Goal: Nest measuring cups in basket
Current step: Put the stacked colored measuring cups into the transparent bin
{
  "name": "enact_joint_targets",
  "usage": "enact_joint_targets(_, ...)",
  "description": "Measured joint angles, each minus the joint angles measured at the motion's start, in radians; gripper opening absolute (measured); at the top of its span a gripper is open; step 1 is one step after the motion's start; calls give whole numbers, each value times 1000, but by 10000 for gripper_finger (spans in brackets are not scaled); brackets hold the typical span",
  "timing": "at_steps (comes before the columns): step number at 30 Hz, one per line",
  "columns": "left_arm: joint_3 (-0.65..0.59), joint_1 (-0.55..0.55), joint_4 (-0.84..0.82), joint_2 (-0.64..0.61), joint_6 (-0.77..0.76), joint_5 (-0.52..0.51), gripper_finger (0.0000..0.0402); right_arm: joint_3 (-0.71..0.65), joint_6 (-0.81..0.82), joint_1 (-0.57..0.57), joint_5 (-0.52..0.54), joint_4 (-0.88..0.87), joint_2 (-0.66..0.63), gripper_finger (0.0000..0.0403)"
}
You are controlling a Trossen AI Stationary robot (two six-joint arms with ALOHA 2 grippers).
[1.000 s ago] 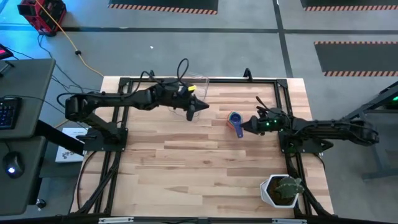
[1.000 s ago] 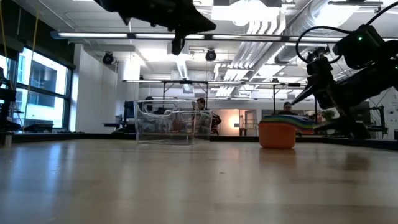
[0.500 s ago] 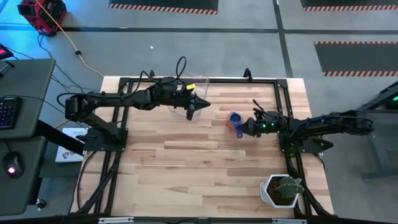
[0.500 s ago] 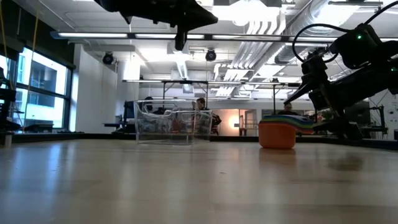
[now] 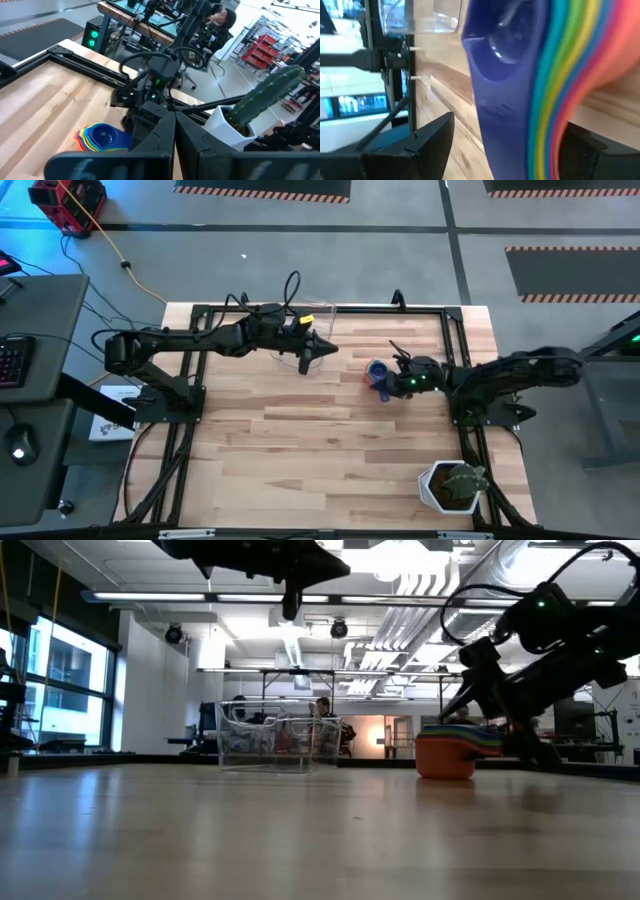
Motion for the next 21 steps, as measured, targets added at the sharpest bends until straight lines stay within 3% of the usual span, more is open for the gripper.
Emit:
enact_joint_targets(7, 0, 0, 0, 0, 3, 24, 0, 32, -39, -1, -57, 3, 48, 263)
enact_joint_targets(11, 0, 0, 0, 0, 13, 24, 0, 30, -35, -1, -64, 18, 47, 235)
enact_joint_targets(21, 0, 0, -1, 0, 38, 24, 0, 30, -44, -1, -65, 48, 45, 60)
